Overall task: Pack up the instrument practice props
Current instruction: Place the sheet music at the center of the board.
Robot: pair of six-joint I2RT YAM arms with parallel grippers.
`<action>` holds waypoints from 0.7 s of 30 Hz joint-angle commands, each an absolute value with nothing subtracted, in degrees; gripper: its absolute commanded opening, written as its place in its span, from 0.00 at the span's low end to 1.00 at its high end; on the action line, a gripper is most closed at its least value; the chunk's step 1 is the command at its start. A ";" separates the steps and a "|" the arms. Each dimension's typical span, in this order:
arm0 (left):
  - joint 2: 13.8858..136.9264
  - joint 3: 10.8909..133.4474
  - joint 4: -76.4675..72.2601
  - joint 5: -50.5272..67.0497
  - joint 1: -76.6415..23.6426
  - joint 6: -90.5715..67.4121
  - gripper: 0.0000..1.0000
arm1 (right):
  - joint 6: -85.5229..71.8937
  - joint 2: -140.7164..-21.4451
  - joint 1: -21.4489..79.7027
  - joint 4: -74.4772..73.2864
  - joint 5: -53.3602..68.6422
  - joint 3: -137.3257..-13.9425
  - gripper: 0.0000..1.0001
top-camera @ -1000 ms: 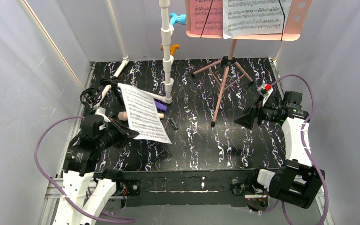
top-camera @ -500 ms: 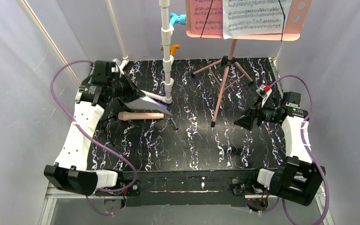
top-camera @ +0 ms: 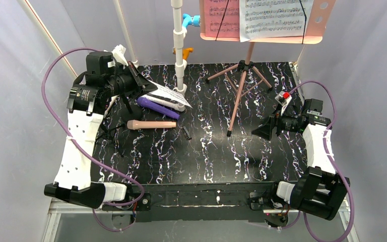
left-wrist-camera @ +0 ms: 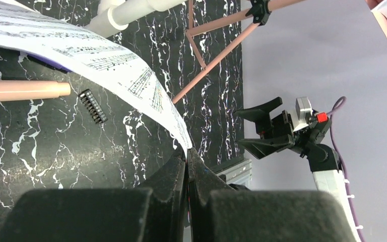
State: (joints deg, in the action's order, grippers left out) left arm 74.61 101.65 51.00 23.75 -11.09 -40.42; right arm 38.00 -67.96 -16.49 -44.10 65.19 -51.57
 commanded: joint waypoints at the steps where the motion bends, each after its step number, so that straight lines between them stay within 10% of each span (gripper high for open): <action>1: 72.06 103.20 52.52 24.56 -11.42 -37.10 0.00 | 39.48 -68.44 -16.70 -45.41 65.78 -51.86 1.00; 21: 73.27 100.49 55.12 27.01 -14.85 -29.93 0.00 | 40.92 -69.46 -16.70 -46.84 65.22 -51.97 1.00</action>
State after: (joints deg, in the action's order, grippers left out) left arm 73.60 99.04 51.81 30.46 -14.76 -34.74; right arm 39.51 -69.45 -16.49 -45.67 64.58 -51.57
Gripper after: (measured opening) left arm 0.007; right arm 1.001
